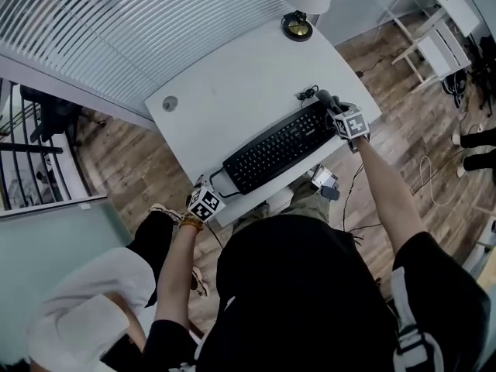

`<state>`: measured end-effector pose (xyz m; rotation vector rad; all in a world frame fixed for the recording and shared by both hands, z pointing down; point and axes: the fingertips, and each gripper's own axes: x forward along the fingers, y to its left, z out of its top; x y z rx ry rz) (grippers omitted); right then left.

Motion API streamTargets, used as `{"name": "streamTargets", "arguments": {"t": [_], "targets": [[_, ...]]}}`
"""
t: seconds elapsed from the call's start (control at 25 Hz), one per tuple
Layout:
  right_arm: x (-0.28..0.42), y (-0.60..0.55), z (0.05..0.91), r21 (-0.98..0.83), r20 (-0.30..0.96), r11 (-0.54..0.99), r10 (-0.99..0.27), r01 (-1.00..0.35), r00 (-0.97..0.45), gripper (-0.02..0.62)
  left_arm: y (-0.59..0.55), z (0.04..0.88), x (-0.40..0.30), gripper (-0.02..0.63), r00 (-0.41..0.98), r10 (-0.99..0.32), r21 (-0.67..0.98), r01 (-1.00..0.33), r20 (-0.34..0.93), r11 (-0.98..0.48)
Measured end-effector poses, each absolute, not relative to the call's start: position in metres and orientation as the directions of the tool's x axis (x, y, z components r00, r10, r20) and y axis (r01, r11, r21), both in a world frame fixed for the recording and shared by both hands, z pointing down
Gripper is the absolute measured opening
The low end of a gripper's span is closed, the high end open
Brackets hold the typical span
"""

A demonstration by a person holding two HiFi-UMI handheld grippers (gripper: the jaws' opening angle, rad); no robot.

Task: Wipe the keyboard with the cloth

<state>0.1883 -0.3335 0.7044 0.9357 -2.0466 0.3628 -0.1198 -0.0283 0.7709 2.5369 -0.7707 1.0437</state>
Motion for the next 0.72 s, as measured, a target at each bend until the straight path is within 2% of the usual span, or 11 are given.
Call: {"name": "streamTargets", "arguments": {"t": [0.28, 0.72], "targets": [[0.171, -0.329, 0.725, -0.062, 0.785, 0.582, -0.474, -0.811, -0.399, 0.089, -0.029, 0.771, -0.121, 0.443, 0.594, -0.361, 0.067, -0.577, 0.719, -0.814], [0.127, -0.3, 0.73, -0.062, 0.794, 0.692, -0.402, -0.719, -0.455, 0.083, -0.03, 0.772, -0.121, 0.442, 0.596, -0.369, 0.06, -0.575, 0.713, -0.816]]}}
